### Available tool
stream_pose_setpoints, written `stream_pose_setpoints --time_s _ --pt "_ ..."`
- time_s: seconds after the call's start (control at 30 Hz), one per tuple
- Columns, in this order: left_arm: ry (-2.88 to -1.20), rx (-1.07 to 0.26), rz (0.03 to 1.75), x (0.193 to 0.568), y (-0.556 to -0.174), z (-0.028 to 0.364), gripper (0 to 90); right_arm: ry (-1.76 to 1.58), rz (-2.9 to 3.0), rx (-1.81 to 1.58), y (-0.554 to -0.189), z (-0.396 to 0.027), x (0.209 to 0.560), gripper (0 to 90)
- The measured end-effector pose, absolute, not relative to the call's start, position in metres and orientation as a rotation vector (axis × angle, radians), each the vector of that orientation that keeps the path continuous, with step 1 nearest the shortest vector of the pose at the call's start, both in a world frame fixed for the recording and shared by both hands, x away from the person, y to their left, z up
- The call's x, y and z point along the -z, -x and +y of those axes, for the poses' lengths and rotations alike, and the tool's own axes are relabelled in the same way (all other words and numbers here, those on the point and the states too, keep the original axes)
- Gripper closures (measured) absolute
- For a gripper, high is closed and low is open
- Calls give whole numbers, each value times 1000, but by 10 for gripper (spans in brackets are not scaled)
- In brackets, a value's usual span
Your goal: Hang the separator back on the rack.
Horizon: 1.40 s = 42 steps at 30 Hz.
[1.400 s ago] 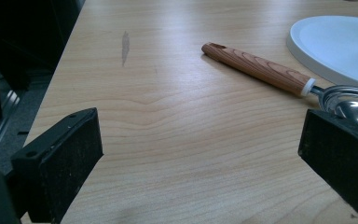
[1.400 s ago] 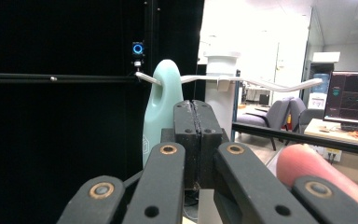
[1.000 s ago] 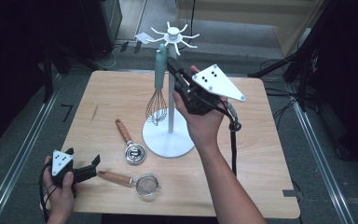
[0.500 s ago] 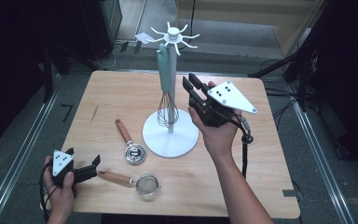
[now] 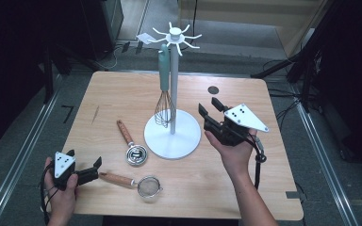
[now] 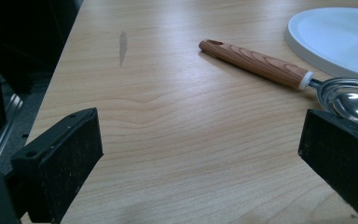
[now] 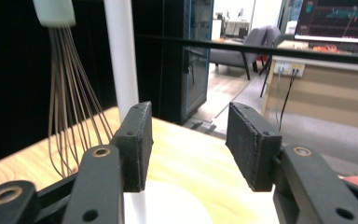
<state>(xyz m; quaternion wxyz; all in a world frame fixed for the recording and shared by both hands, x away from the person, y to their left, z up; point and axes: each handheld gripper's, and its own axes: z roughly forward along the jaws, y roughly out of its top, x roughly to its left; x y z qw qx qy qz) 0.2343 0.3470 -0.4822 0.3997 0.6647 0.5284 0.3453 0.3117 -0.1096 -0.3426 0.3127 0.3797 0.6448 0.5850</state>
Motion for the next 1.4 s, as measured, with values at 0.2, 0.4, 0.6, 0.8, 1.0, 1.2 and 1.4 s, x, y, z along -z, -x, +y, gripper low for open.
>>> stream_pose_setpoints --time_s 0.2,0.4,0.6,0.8,1.0,1.2,1.4 --pt "-1698 -893 1329 480 -232 346 0 -1034 1745 -1504 -305 -121 367 490" --pt "-1706 -887 1339 476 -231 345 0 -1082 1777 -1474 -299 -131 392 490" --pt "-1718 -862 1338 470 -225 334 2 -1124 1815 -1441 -294 -137 413 491" --pt "-1724 -801 1382 469 -219 328 72 -1150 1846 -1417 -284 -137 431 492" --pt "-1747 -762 1458 475 -214 328 193 -1159 1883 -1395 -274 -136 444 493" --pt "-1728 -654 1512 477 -202 335 430 -1184 1927 -1411 -261 -132 457 495" --pt "-1737 -587 1518 478 -203 336 591 -1188 1991 -1427 -246 -119 468 508"
